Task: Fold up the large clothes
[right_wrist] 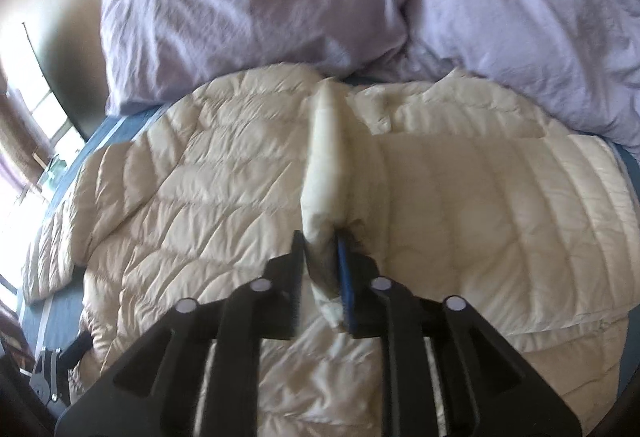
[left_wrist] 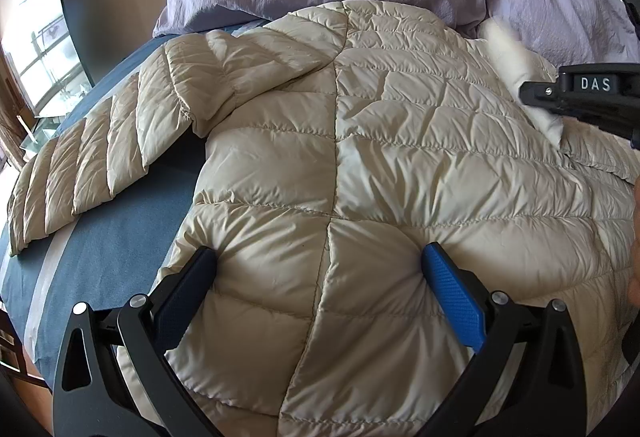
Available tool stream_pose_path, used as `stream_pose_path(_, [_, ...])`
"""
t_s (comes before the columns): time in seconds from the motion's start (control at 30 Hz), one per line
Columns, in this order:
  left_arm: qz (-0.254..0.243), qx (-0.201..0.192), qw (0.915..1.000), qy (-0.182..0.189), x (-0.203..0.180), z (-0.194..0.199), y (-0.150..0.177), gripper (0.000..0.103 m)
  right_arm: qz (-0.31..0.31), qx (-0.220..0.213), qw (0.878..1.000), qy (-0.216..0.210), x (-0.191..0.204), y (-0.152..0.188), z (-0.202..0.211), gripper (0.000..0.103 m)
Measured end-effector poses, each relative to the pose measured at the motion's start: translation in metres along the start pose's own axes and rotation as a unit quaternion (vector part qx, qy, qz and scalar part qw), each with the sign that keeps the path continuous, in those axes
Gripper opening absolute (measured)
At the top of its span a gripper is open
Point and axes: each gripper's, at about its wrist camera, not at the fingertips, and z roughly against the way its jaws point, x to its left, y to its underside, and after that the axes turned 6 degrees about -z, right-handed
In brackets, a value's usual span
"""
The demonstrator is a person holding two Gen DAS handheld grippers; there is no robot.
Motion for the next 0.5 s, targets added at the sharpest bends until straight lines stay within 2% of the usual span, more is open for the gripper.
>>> stream_pose_path(0.03, [0.0, 0.0, 1.0, 0.0, 0.0, 0.0, 0.0, 0.102, 0.0, 0.001, 1.0, -0.005, 0.001, 0.0, 0.001, 0.035])
stream_pose_path(0.1, [0.001, 0.0, 1.0, 0.0, 0.001, 0.0, 0.0, 0.102, -0.007, -0.013, 1.0, -0.018, -0.003, -0.002, 0.013, 0.043])
stream_pose_path(0.2, [0.0, 0.0, 1.0, 0.0, 0.0, 0.0, 0.0, 0.102, -0.019, -0.047, 0.999, -0.014, -0.012, -0.007, 0.026, 0.048])
stream_pose_path(0.3, [0.001, 0.0, 1.0, 0.001, 0.001, 0.0, 0.0, 0.102, -0.041, -0.067, 0.996, 0.031, -0.029, -0.01, 0.028, 0.049])
stream_pose_path(0.4, [0.001, 0.0, 1.0, 0.001, 0.001, 0.0, 0.0, 0.102, -0.058, -0.064, 0.991, 0.103, -0.048, -0.008, 0.015, 0.049])
stream_pose_path(0.5, [0.001, 0.0, 1.0, 0.001, 0.0, 0.0, 0.0, 0.102, -0.068, -0.053, 0.989, 0.124, -0.06, -0.004, 0.002, 0.049])
